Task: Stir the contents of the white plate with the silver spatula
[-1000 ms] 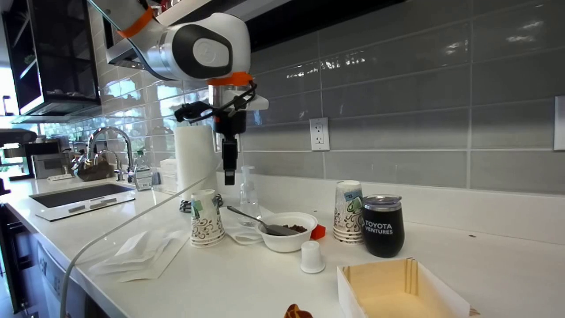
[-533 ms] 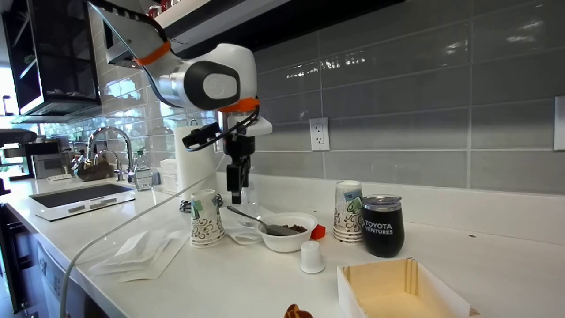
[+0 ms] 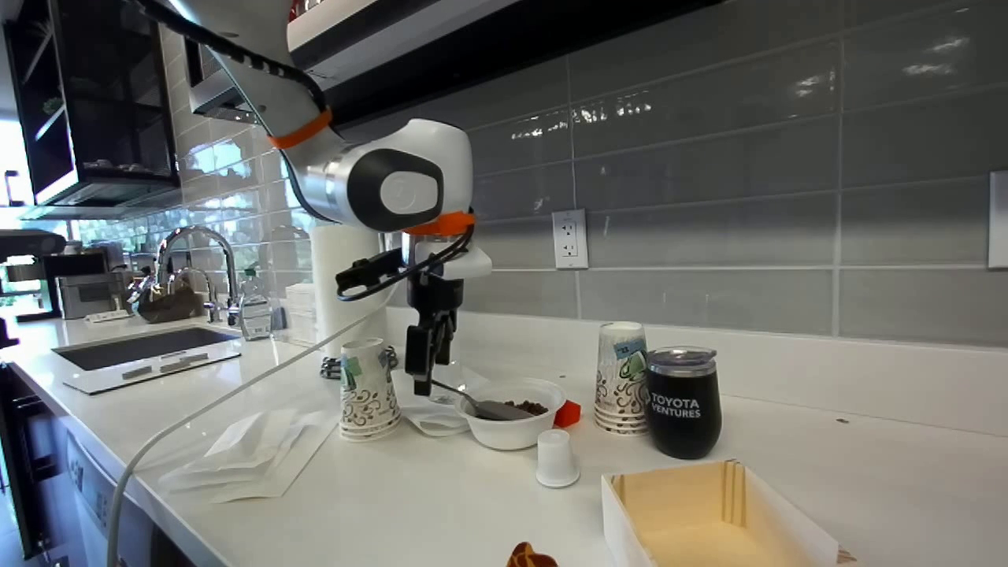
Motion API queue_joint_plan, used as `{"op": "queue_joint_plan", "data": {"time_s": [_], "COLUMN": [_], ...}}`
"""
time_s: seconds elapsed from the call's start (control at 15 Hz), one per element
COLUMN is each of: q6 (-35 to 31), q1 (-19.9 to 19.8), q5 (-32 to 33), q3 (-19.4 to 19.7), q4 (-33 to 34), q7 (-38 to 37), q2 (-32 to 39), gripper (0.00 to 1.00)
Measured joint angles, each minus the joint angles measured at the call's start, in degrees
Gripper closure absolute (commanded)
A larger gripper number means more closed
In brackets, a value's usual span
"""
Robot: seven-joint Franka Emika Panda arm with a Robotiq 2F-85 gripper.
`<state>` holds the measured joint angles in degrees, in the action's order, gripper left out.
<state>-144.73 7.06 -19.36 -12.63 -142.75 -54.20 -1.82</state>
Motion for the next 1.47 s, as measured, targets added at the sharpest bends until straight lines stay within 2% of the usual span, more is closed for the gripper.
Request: {"op": "queue_joint_plan", "data": {"time_s": [0.2, 0.27, 0.33, 0.47, 0.67, 1.0, 1.13, 1.2, 1.47], "q6": [0.0, 0.0, 0.0, 0.0, 0.0, -0.1, -0.1, -0.1, -0.1], "q1": [0.1, 0.2, 0.3, 0.5, 0.6, 0.8, 0.8, 0.8, 0.9], "q5": [0.0, 0.0, 0.0, 0.0, 0.0, -0.1, -0.1, -0.1, -0.1], "q3": [0.0, 0.0, 0.0, 0.0, 0.1, 0.3, 0.3, 0.3, 0.3], "q4": [0.7, 0.9, 1.1, 1.4, 1.8, 1.9, 1.9, 1.9, 1.9], "q7": [-0.9, -1.0, -1.2, -1.5, -1.7, -1.8, -1.8, -1.8, -1.8], "q2": [1.3, 1.6, 1.9, 2.4, 2.9, 2.9, 2.9, 3.0, 2.9], "gripper": [0.0, 0.04, 0.27, 0.32, 0.58, 0.96, 1.0, 0.97, 0.96]}}
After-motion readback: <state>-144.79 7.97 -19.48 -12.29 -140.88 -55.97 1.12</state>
